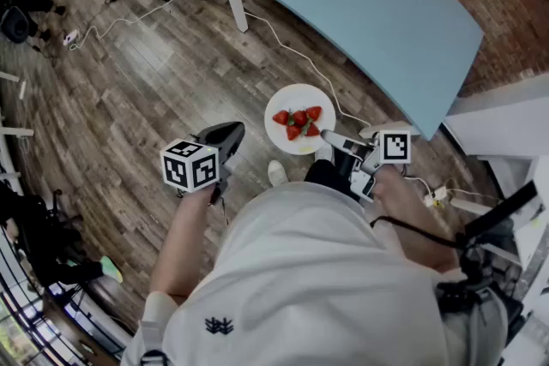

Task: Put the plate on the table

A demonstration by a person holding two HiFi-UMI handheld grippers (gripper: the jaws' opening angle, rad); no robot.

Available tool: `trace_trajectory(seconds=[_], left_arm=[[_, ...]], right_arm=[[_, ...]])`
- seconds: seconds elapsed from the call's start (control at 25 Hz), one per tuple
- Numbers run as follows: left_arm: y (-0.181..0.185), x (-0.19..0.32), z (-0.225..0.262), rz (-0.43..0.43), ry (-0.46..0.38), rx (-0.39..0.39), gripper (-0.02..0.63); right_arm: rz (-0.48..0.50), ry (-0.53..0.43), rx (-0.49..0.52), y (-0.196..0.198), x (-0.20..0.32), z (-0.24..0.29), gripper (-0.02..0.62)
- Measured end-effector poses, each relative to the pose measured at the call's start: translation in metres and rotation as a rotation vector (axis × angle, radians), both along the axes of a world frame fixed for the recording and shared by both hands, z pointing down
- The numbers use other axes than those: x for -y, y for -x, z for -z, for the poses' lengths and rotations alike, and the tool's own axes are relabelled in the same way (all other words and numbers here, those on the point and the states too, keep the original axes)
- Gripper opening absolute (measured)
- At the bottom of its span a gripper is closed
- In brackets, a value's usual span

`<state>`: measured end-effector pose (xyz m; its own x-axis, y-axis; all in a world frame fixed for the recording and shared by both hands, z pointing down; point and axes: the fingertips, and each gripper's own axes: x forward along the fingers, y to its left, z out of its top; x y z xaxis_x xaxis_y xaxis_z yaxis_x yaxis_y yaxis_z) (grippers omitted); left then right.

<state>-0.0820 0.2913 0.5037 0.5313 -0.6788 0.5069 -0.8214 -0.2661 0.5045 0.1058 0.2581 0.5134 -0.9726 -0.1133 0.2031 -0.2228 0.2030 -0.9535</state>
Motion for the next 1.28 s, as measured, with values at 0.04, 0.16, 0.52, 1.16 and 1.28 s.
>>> trace_trajectory(seconds=[0.04,0.16,0.52,1.16,1.28], left_arm=[[-0.001,-0.002,0.0,0.004,0.0,0.004,0.0],[-0.005,-0.007,-0.001,0.009,0.002,0.027,0.0],[-0.009,0.002,0.003,-0.075,-0.001,0.182,0.0],[-0.037,0.108,0.011,-0.166,0.011,0.239,0.0],[-0.039,0.133,0.014,-0.18,0.004,0.243,0.0]], right_arm=[[0.003,0.022,-0.006,0.001,0.001,-0.002,0.02],[0.019,0.062,-0.01,0.004,0.004,-0.003,0.02],[-0.016,0.065,-0.037,0.01,0.024,-0.003,0.018],[-0.057,0.097,-0.013,-0.001,0.121,0.0,0.018],[-0.063,0.096,-0.003,0.0,0.146,0.003,0.02]])
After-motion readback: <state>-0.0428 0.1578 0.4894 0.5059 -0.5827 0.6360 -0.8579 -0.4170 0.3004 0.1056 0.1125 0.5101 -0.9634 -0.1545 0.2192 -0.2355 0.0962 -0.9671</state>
